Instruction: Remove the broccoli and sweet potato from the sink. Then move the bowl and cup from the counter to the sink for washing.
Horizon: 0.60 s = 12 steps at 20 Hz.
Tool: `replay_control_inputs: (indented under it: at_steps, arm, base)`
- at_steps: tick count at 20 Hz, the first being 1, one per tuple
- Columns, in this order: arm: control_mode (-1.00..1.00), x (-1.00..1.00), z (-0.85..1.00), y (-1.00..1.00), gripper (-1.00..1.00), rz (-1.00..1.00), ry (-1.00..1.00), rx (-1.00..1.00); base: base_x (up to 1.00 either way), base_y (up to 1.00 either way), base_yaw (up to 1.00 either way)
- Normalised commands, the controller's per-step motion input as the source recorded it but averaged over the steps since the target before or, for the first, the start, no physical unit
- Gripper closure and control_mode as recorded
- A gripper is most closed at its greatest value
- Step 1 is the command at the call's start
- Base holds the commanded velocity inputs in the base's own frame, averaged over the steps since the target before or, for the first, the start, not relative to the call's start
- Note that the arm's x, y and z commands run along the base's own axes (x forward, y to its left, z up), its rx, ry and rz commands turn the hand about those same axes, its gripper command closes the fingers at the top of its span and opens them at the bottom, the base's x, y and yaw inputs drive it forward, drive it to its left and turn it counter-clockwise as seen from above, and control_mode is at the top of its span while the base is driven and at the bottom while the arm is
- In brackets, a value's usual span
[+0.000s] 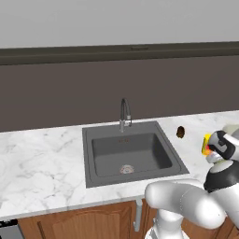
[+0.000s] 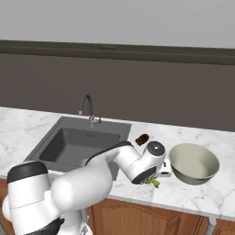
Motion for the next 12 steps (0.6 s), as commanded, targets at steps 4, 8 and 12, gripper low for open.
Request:
replay_control_inputs:
  at_steps: [4,8,12]
  arm:
    - [-1.0,0.03,-0.1,-0.02,1.0,0.02,0.0,0.0]
    - [-1.0,0.01,-0.13,0.0,1.0,0.01,0.0,0.0]
    - [-1.0,0.04,-0.11,0.0,1.0,0.0,0.0,0.0]
  base:
    - [0.0,0.0,0.0]
    - [0.0,0.0,0.0]
    - [0.0,0.0,0.0]
